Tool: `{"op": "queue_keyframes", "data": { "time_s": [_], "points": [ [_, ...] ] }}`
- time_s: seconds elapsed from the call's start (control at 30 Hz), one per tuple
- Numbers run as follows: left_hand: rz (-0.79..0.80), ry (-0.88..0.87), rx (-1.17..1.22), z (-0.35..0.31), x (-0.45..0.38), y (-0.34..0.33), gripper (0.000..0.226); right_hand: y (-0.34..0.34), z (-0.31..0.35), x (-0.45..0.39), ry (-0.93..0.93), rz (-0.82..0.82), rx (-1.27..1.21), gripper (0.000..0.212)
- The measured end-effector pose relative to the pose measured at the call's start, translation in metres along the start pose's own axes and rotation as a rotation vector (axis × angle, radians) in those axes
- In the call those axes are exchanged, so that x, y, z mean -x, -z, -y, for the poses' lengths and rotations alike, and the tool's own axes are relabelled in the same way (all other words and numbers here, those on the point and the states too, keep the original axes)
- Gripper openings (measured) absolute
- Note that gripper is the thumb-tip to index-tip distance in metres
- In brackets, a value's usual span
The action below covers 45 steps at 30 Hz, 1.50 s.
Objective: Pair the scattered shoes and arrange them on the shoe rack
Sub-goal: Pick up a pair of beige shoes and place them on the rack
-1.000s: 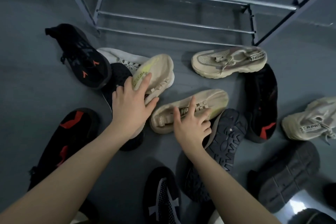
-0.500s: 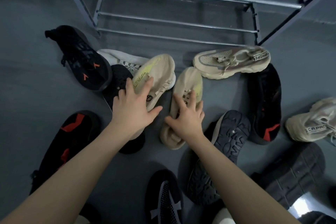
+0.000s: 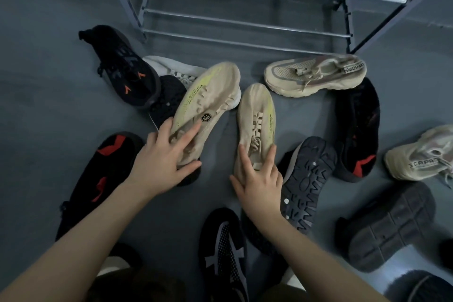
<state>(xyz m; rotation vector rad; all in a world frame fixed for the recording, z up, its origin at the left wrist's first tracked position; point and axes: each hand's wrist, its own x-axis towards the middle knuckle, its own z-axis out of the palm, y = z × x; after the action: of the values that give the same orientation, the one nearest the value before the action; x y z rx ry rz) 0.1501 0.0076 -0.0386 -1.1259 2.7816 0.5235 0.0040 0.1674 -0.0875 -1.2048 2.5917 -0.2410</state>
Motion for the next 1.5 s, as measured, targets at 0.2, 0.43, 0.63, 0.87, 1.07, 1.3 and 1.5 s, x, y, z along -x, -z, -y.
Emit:
{"op": "queue_keyframes", "data": {
  "time_s": [0.2,0.43,0.63,0.87,1.07,1.3,1.5],
  "points": [
    [-0.119,-0.019,0.050,-0.011,-0.001,-0.005,0.062,0.011,0.002,-0.001,0.048,-0.062,-0.146,0.059],
    [-0.225,0.039,0.171,-0.036,0.010,0.020,0.053,0.054,-0.001,0.002,0.121,-0.171,-0.346,0.046],
    [-0.368,0.041,0.199,-0.053,0.022,0.065,0.052,0.119,0.017,-0.005,0.183,-0.318,-0.346,0.045],
    [-0.571,0.011,0.228,-0.070,0.008,0.131,0.052,0.174,0.046,-0.020,0.301,-0.519,-0.390,0.041],
    [-0.614,0.025,0.216,-0.064,-0.030,0.166,0.054,0.203,0.068,-0.063,0.337,-0.580,-0.400,0.041],
    [-0.642,0.148,0.198,-0.034,-0.117,0.180,0.049,0.203,0.102,-0.157,0.379,-0.560,-0.347,0.040],
    [-0.668,0.201,0.200,-0.001,-0.190,0.185,0.048,0.189,0.133,-0.240,0.433,-0.552,-0.355,0.040]
  ]
}}
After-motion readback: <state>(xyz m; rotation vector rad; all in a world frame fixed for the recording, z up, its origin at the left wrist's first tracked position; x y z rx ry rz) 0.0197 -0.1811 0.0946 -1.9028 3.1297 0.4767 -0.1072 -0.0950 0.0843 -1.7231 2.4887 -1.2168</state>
